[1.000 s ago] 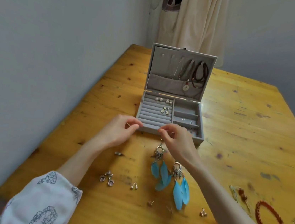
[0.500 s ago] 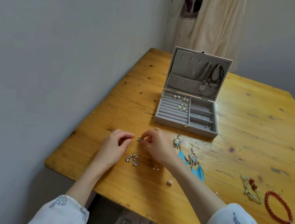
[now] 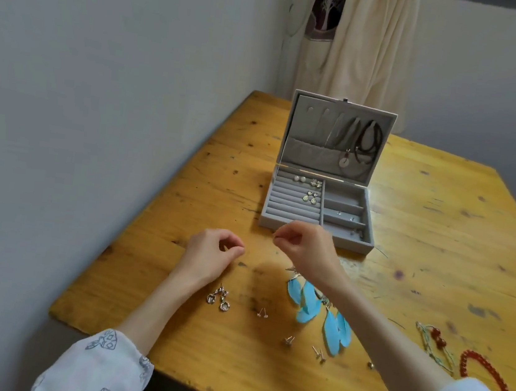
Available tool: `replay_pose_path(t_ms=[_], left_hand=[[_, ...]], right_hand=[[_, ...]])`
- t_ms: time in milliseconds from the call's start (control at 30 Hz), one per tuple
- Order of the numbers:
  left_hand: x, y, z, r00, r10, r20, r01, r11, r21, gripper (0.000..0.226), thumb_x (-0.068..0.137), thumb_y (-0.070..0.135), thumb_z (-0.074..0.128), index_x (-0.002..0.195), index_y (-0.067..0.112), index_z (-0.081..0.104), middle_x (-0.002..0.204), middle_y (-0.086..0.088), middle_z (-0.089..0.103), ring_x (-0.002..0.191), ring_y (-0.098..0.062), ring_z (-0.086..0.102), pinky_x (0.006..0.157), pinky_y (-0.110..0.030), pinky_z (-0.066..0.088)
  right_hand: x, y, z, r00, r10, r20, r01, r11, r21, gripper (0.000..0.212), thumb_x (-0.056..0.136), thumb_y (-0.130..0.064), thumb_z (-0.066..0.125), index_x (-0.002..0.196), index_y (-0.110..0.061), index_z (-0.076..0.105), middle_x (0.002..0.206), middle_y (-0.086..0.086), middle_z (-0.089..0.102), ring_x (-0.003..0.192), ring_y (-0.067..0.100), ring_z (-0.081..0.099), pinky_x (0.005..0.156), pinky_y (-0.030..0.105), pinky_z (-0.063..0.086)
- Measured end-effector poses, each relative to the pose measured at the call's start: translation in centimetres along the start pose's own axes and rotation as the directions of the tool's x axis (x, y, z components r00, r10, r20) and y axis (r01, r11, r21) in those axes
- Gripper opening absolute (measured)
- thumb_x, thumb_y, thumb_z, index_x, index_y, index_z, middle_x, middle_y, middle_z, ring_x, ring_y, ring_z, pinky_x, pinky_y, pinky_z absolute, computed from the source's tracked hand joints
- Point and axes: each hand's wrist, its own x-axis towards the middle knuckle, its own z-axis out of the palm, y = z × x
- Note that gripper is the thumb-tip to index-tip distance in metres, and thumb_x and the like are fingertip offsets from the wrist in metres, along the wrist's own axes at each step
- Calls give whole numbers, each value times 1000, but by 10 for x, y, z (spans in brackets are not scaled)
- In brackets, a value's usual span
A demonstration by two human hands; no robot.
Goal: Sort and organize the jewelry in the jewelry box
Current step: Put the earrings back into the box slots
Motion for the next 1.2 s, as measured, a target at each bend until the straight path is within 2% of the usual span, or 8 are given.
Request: replay_pose_path(t_ms=[167, 267, 367, 467, 633, 933, 1100, 1200], left_hand=[[43, 35, -8, 993, 28, 112, -19, 997, -81, 10, 82, 23, 67, 90, 18, 71, 84, 4, 67, 81, -6, 60, 78, -21, 46], [84, 53, 1, 997, 33, 63, -28, 996, -80, 13, 81, 24, 68, 91, 17, 72, 86, 3, 68, 81, -5, 58, 77, -20, 44], [124, 60, 16, 999, -29, -16, 28, 997, -67, 15, 80, 31, 68, 90, 20, 73, 93, 3, 69, 101, -14, 56, 91, -31, 44], [145, 60, 30, 994, -88, -70, 89, 996, 23, 17, 80, 38, 66, 92, 27, 73, 114, -1, 61, 120, -26, 38, 99, -34, 33], [155, 60, 47, 993, -94, -78, 99, 993, 68, 16, 83, 36, 64, 95, 28, 70, 141, -2, 36, 133, -25, 17, 106, -38, 20], [163, 58, 66, 983, -181, -36, 183, 981, 65, 23, 88, 38, 56, 105, 28, 67, 134, -6, 44, 130, -27, 23, 106, -40, 21], [162, 56, 65, 987, -151, -47, 155, 984, 91, 13, 88, 37, 56, 98, 31, 64, 135, -4, 41, 130, -28, 22, 105, -40, 20], [163, 55, 67, 989, -131, -68, 138, 984, 111, 10, 88, 36, 57, 95, 31, 61, 135, -4, 41, 129, -28, 25, 103, -39, 22]], right_hand=[[32, 16, -34, 996, 64, -55, -62, 997, 37, 10, 82, -11, 67, 90, -9, 73, 81, 3, 68, 78, 12, 63, 70, 17, 47], [61, 28, -46, 995, 79, -68, -80, 997, -17, 12, 83, -13, 66, 91, -9, 74, 80, 2, 67, 73, 7, 59, 61, 8, 40], [92, 35, -51, 998, 52, -34, -55, 995, -88, 13, 83, -15, 66, 92, -9, 74, 83, 5, 69, 68, 5, 55, 64, 11, 40], [117, 40, -49, 999, 44, 11, -42, 987, -158, 14, 82, -17, 67, 93, -10, 74, 85, 5, 67, 71, 6, 52, 66, 17, 39], [145, 50, -43, 987, 97, 131, -59, 962, -266, 14, 82, -18, 66, 92, -14, 74, 88, 5, 69, 87, 19, 63, 81, 29, 50], [166, 47, -40, 948, 152, 278, -32, 919, -394, 13, 77, -19, 68, 89, -15, 73, 93, 12, 68, 91, 25, 61, 78, 30, 49], [170, 46, -37, 951, 171, 258, -43, 899, -436, 17, 72, -23, 74, 87, -16, 71, 85, 10, 62, 88, 26, 62, 70, 29, 47], [169, 48, -36, 963, 149, 223, -35, 895, -445, 16, 74, -24, 74, 87, -16, 69, 94, 12, 65, 92, 28, 61, 69, 28, 43]])
